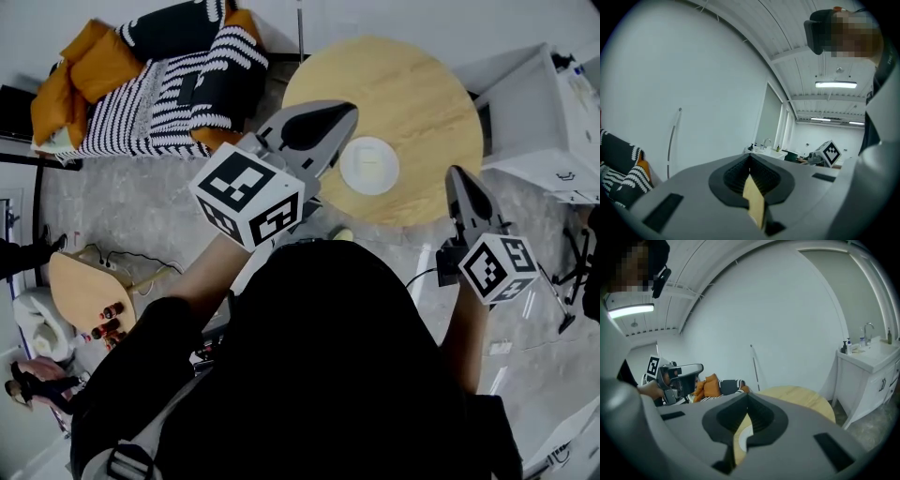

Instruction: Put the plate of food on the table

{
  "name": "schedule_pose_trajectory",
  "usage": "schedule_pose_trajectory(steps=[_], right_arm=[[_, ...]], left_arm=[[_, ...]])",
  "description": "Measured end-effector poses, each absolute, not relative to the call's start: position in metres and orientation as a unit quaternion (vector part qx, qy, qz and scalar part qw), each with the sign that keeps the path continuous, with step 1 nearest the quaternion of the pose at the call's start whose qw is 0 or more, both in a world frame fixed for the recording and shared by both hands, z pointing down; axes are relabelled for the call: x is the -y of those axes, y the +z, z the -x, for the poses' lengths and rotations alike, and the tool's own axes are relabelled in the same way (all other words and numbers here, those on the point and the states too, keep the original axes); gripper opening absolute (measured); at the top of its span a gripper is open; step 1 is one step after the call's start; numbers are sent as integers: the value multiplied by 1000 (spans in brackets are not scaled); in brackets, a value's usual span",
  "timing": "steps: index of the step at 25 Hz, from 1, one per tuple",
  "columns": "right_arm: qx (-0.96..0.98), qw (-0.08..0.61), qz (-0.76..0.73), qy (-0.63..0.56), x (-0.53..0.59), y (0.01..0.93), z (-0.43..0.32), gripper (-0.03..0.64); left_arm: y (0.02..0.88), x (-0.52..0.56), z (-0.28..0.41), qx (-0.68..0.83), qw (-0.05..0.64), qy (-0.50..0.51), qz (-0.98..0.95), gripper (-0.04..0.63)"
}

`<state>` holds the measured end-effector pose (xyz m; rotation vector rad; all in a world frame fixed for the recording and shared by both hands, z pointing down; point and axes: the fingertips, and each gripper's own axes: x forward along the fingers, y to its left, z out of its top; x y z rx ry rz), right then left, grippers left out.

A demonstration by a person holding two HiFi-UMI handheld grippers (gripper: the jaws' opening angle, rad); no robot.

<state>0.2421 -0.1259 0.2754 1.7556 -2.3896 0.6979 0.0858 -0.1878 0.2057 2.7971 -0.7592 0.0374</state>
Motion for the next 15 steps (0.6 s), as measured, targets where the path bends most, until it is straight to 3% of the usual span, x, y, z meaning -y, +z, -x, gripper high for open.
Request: schedule_pose_trajectory(steps=[15], right_arm=[[802,48,-557,209,131,262,-231,8]], left_arm=[[198,184,-86,265,111,5,-958,6]])
